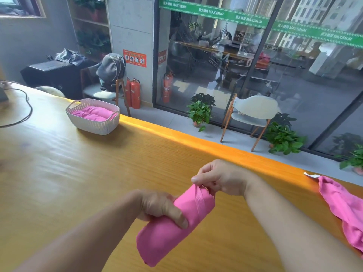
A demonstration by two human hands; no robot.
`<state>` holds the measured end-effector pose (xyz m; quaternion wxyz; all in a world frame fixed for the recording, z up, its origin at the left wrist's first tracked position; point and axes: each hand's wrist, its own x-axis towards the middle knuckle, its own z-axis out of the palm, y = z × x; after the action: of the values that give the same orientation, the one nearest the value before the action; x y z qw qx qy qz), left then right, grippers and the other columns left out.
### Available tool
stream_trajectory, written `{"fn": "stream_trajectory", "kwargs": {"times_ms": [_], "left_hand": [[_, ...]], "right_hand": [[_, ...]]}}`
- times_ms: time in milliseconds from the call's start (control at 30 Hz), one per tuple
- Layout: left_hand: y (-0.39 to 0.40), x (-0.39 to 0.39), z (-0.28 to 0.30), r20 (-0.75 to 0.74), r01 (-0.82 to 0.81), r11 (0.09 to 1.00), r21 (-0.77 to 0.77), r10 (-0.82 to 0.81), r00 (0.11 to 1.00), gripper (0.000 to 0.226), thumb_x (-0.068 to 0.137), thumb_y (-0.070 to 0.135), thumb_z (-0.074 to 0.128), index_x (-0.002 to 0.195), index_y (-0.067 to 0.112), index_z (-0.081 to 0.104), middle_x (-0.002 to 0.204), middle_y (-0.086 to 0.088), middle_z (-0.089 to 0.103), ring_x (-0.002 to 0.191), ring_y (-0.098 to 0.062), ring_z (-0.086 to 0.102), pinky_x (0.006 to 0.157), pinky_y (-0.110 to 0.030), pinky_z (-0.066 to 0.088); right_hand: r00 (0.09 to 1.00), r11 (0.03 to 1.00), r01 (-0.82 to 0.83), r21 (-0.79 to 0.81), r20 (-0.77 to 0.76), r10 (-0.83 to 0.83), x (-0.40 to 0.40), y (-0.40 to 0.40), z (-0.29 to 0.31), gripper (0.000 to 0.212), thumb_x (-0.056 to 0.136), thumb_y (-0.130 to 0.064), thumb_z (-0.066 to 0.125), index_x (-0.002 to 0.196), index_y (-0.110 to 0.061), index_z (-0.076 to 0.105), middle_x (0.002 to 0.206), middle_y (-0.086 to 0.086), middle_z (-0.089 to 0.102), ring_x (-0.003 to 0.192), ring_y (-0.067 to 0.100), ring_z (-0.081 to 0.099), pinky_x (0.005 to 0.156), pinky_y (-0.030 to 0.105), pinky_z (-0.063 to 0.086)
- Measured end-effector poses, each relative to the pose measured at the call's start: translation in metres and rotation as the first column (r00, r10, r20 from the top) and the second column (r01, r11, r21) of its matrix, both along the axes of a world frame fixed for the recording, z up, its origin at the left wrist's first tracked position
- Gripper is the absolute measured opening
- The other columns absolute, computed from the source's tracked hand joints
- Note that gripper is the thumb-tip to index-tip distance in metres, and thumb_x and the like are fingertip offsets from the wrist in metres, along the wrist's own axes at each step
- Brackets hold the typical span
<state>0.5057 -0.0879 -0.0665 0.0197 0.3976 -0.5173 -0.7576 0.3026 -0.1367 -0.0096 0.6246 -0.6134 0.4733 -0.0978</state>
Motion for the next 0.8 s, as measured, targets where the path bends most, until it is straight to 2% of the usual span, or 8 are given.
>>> {"fn": "stream_trajectory", "kwargs": {"times_ms": [200, 267, 400, 533, 600, 667, 733, 800], "left_hand": [[0.007, -0.006, 0.004, -0.045, 0.212, 0.974, -0.08, -0.216, 0.975, 0.042, 0.078, -0.006, 0.066, 0.108, 0.024, 0.063, 0.095, 0.001, 0.069, 0.088, -0.015, 0.065, 0.083, -0.029, 0.054], [0.005, -0.004, 0.006, -0.079, 0.188, 0.978, -0.094, -0.196, 0.977, 0.038, 0.075, -0.003, 0.067, 0.101, 0.024, 0.065, 0.089, 0.003, 0.069, 0.084, -0.014, 0.066, 0.08, -0.028, 0.054], [0.001, 0.009, -0.001, -0.174, 0.093, 0.994, -0.059, -0.102, 0.979, 0.033, 0.075, -0.001, 0.063, 0.101, 0.019, 0.065, 0.089, -0.001, 0.068, 0.081, -0.015, 0.066, 0.075, -0.026, 0.054], [0.002, 0.013, -0.007, -0.279, 0.123, 0.992, -0.005, -0.119, 0.953, 0.038, 0.073, 0.007, 0.072, 0.109, 0.011, 0.062, 0.099, -0.005, 0.067, 0.09, -0.016, 0.066, 0.084, -0.03, 0.053], [0.002, 0.013, -0.008, -0.37, 0.112, 0.993, 0.037, -0.09, 0.925, 0.054, 0.066, 0.019, 0.085, 0.113, 0.008, 0.061, 0.105, -0.007, 0.066, 0.096, -0.018, 0.065, 0.088, -0.031, 0.052], [0.001, 0.015, -0.01, -0.407, 0.046, 0.993, 0.105, 0.001, 0.913, 0.063, 0.06, 0.028, 0.09, 0.113, 0.007, 0.062, 0.105, -0.008, 0.066, 0.096, -0.019, 0.065, 0.088, -0.031, 0.052], [0.004, 0.014, -0.01, -0.393, -0.043, 0.991, 0.126, 0.09, 0.915, 0.055, 0.064, 0.022, 0.088, 0.11, 0.008, 0.062, 0.099, -0.006, 0.068, 0.091, -0.018, 0.066, 0.085, -0.031, 0.053], [0.007, 0.011, -0.01, -0.349, -0.148, 0.984, 0.095, 0.172, 0.921, 0.044, 0.073, 0.013, 0.076, 0.113, 0.008, 0.06, 0.096, -0.004, 0.069, 0.088, -0.017, 0.067, 0.081, -0.03, 0.054]], "right_hand": [[0.994, 0.968, -0.105, 0.23, 0.058, 0.094, 0.012, 0.001, -0.027, 0.022, 0.079, -0.006, 0.073, 0.061, -0.015, 0.063, 0.056, -0.001, 0.06, 0.045, 0.007, 0.053, 0.044, 0.018, 0.042], [0.992, 0.959, -0.057, 0.278, 0.128, 0.022, 0.019, 0.004, -0.039, 0.02, 0.075, -0.012, 0.075, 0.06, -0.016, 0.061, 0.057, -0.001, 0.06, 0.045, 0.006, 0.053, 0.045, 0.018, 0.043], [0.943, 0.939, 0.101, 0.33, 0.269, -0.196, 0.025, 0.003, -0.063, 0.042, 0.052, -0.033, 0.097, 0.064, -0.016, 0.06, 0.065, 0.003, 0.055, 0.05, 0.01, 0.051, 0.05, 0.022, 0.046], [0.904, 0.898, 0.115, 0.425, 0.33, -0.271, 0.034, 0.011, -0.083, 0.016, 0.063, -0.016, 0.084, 0.067, -0.016, 0.069, 0.069, 0.002, 0.062, 0.055, 0.011, 0.06, 0.052, 0.023, 0.05], [0.865, 0.9, 0.123, 0.418, 0.399, -0.304, 0.039, 0.016, -0.091, 0.029, 0.045, -0.026, 0.093, 0.065, -0.018, 0.073, 0.068, 0.003, 0.065, 0.058, 0.019, 0.062, 0.054, 0.027, 0.049], [0.878, 0.902, 0.209, 0.379, 0.334, -0.344, 0.042, 0.017, -0.098, 0.047, 0.031, -0.044, 0.097, 0.065, -0.019, 0.076, 0.07, 0.008, 0.065, 0.067, 0.026, 0.055, 0.063, 0.035, 0.042], [0.891, 0.896, 0.238, 0.374, 0.284, -0.355, 0.044, 0.019, -0.1, 0.044, 0.042, -0.045, 0.096, 0.073, -0.021, 0.076, 0.076, 0.008, 0.066, 0.072, 0.027, 0.053, 0.068, 0.039, 0.04], [0.85, 0.832, 0.341, 0.437, 0.235, -0.472, 0.043, 0.018, -0.106, 0.033, 0.06, -0.028, 0.09, 0.087, -0.013, 0.077, 0.088, 0.013, 0.07, 0.079, 0.03, 0.061, 0.076, 0.043, 0.047]]}}
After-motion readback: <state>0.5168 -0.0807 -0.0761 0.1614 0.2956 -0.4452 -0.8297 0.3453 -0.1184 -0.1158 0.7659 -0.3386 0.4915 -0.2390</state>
